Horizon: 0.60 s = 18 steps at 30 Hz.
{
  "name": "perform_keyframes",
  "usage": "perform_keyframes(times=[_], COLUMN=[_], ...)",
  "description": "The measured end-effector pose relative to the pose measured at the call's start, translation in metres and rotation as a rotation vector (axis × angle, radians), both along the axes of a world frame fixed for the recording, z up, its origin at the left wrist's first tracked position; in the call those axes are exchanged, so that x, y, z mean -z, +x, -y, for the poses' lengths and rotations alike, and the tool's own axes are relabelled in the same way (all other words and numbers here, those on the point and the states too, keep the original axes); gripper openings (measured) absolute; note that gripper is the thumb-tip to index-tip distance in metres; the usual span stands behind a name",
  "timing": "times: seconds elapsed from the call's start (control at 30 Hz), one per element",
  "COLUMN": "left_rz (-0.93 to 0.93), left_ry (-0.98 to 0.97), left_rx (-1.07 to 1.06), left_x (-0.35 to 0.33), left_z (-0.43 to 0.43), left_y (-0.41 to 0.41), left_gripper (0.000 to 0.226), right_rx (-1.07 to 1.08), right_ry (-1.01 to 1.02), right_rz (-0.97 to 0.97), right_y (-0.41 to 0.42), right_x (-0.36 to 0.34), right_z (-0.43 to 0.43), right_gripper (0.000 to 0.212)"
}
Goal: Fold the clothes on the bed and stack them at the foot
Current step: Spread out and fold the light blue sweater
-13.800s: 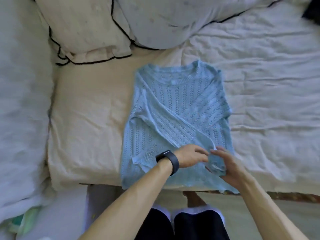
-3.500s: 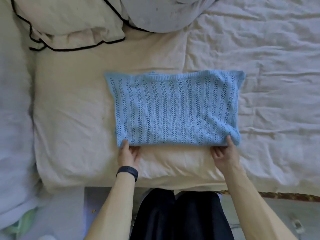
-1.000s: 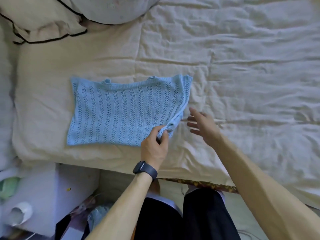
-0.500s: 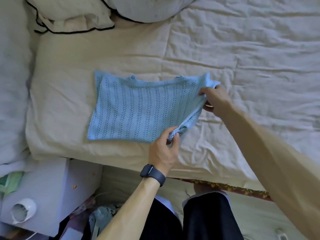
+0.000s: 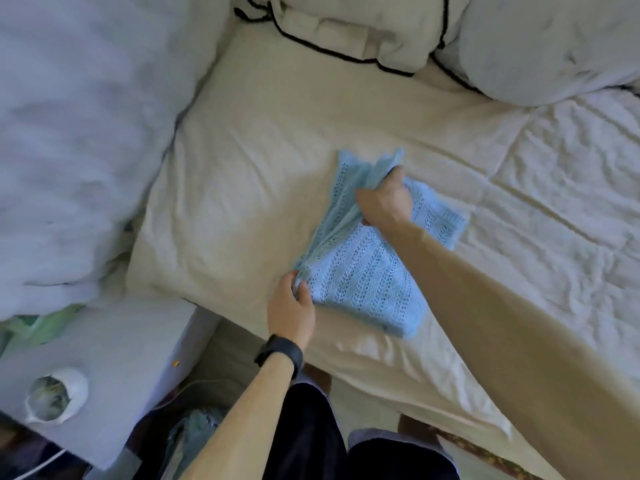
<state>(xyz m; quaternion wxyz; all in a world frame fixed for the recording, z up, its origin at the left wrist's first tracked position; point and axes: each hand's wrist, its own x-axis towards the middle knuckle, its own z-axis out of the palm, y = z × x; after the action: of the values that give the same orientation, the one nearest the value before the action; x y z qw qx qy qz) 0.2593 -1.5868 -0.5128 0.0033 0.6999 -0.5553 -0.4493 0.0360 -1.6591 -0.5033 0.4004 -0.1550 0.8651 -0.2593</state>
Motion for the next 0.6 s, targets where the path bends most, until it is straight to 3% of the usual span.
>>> perform_keyframes(times=[0.1,0.2,0.27,0.37,0.47,0.6], left_rz=[0.032,0.054,0.082,0.123,0.156,0.102], left_ry=[0.070,0.103,0.105,0.098,0.041,-0.145], left_rx=[0.080,0.079,0.106,0.170,0.235,0.436], left_x=[0.014,0.015,0.012,0.008,0.003,-0.003], left_z=[0.013,0.014,0.014,0.019,0.026,0.036], left_y=[0.013,0.019,0.020,0.020,0.016,0.005], left_gripper=[0.034,0.030,0.030,0.031,0.043,0.067], right_rx=[-0.148,-0.168,-0.221,-0.352,-0.140,0.155], right_ry=[0.177,0.204,0.181,0.107,-0.090,-0.116], right_rz=[-0.103,-0.148,-0.116,0.027,0.120,-0.106], right_y=[0.019,0.029,0.034,0.043,0.051,0.059], right_x=[0.016,0.024,0.024,0.014,-0.003,-0.016], right_z=[0.026,0.035,0.041,0.046,0.019,-0.066], right_gripper=[0.048,0.045,0.043,0.064,0.054,0.027])
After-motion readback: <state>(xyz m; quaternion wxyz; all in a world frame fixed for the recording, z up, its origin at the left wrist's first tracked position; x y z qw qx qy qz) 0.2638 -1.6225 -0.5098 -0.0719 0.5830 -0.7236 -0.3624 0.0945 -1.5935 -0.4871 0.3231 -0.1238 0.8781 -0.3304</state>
